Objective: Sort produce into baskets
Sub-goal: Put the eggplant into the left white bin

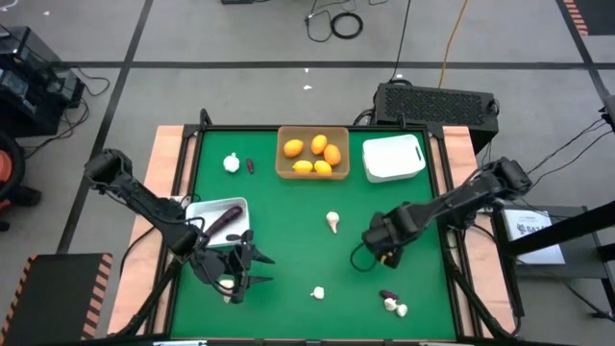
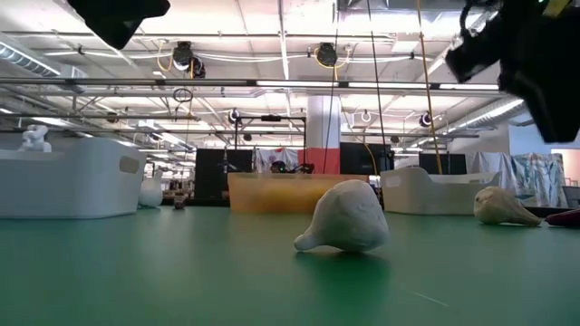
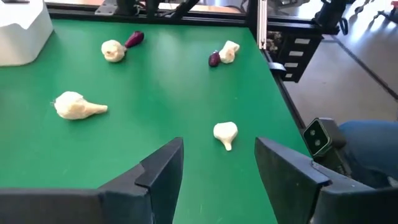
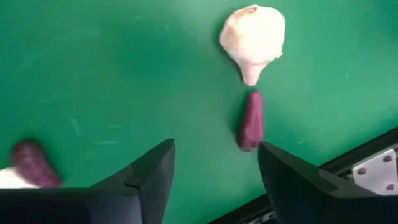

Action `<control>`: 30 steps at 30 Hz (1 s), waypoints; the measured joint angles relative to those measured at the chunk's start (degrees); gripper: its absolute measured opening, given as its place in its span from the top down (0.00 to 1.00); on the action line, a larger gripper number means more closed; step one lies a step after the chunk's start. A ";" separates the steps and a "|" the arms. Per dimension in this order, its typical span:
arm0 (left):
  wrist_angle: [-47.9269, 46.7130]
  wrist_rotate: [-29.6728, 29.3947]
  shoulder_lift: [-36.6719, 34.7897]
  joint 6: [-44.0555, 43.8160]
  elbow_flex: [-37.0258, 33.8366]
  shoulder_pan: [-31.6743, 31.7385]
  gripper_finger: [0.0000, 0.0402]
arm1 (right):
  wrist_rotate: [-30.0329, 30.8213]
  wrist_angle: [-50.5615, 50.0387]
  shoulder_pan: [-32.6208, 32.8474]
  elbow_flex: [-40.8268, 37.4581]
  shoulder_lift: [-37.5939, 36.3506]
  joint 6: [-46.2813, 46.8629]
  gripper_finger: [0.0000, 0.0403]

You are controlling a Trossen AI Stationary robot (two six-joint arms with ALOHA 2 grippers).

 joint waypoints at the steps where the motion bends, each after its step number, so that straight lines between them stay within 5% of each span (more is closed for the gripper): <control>1: 0.00 0.02 0.00 -0.28 0.00 0.00 0.49 | -0.73 0.92 -0.46 -0.61 0.00 -0.52 0.42; 8: -0.98 0.03 -0.02 -1.81 0.00 0.00 0.49 | -9.76 14.89 2.11 -1.22 0.00 5.10 0.35; 22: -1.11 0.91 -0.02 -1.17 0.00 2.65 0.49 | -7.67 26.80 16.97 -1.11 1.55 21.64 0.44; 30: -1.01 1.77 -0.04 -1.18 0.00 3.02 0.49 | -6.35 27.22 18.55 -0.75 8.58 19.83 0.48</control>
